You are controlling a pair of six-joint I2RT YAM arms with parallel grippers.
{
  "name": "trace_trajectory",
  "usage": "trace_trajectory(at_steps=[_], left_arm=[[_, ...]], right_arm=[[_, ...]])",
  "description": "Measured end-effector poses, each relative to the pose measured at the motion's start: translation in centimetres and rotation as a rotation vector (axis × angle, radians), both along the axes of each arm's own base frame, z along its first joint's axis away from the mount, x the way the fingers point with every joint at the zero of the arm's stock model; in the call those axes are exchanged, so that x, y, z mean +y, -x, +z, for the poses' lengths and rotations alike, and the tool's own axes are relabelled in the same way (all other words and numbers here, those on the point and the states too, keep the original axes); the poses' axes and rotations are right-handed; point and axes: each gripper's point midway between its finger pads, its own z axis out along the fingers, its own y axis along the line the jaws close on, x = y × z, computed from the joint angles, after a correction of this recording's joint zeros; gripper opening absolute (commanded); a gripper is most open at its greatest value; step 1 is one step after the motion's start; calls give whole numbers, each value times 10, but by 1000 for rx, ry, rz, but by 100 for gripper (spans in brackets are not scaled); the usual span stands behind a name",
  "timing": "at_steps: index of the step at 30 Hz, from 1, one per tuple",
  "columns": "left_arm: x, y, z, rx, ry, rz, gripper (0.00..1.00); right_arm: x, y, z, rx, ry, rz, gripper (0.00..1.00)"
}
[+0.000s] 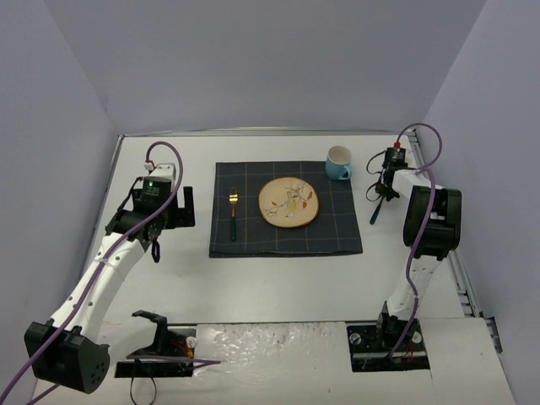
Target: Set the dinner table for one person
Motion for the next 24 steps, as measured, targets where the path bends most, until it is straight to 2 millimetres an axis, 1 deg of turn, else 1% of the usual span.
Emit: trace_trajectory(at_steps=[4,10,14,19,24], left_arm=[[0,0,0,0,0,0,97],[0,0,0,0,0,0,97],[0,0,0,0,0,0,97],[0,0,0,0,0,0,97],[-1,0,0,1,2,-2,97]], right_arm=[[1,-6,1,14,40,68,14],[4,-9,2,23,73,130,38],[10,-4,2,15,42,140,41],[23,19,0,20,-26,132,41],[29,39,-1,26,-61,109,40]])
